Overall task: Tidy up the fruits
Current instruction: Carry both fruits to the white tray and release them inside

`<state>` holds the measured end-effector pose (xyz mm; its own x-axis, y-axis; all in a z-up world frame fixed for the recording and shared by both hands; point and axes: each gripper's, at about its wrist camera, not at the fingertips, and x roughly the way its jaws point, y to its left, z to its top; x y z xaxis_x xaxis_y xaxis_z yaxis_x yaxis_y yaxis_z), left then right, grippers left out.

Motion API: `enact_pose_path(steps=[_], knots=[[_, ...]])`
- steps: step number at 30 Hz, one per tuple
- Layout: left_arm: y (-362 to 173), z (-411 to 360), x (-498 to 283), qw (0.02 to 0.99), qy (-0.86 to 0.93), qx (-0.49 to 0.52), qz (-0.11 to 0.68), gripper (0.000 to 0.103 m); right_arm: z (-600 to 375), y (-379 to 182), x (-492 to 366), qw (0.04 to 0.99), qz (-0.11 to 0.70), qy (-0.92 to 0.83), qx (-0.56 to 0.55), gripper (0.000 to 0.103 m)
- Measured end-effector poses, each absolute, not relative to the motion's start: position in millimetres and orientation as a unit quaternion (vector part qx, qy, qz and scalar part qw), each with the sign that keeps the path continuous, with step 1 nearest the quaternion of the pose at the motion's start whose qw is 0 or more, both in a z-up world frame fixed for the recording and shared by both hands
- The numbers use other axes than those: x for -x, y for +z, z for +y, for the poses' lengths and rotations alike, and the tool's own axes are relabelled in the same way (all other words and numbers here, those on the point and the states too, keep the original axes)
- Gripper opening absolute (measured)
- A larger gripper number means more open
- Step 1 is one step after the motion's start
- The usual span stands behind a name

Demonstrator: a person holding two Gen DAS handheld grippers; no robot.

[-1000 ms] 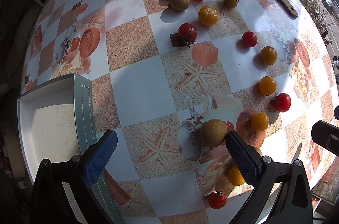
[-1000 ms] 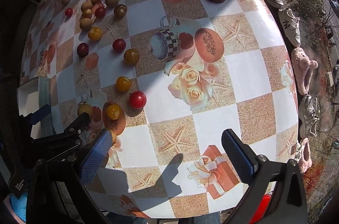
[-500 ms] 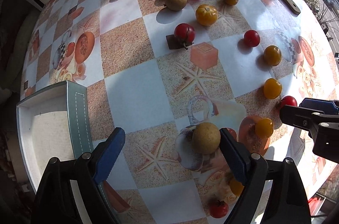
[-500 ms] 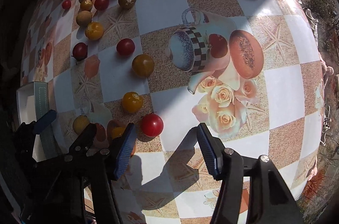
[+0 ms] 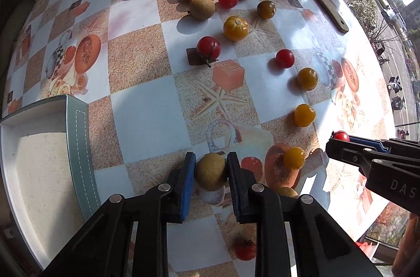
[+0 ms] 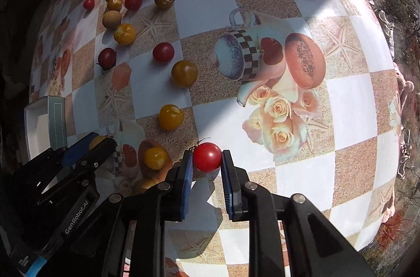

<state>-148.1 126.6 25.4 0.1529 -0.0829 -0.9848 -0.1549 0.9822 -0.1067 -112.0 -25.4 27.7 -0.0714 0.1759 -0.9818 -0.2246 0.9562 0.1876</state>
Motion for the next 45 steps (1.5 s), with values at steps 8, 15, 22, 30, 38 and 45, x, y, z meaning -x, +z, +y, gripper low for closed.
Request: enact_pose_path(steps=[8,15,22,30,38,45], knots=[[35,150,159,0.759,0.028,0.120,0.639,0.026,-41,47,121,0.681,0.717,0.149,0.000,0.023],[70,164,186,0.777,0.037,0.135,0.614,0.026,-33,60,128,0.686,0.709,0.165,0.003,0.023],[90,194,219,0.790,0.071,0.159,0.588,0.026,-3,80,134,0.688,0.698,0.197,0.022,0.023],[93,258,254,0.785,0.128,0.170,0.581,0.026,69,91,152,0.682,0.686,0.247,0.059,0.023],[77,318,279,0.778,0.170,0.165,0.582,0.026,156,86,171,0.661,0.685,0.291,0.099,0.023],[49,353,279,0.762,0.192,0.161,0.598,0.026,218,62,183,0.644,0.686,0.309,0.140,0.023]])
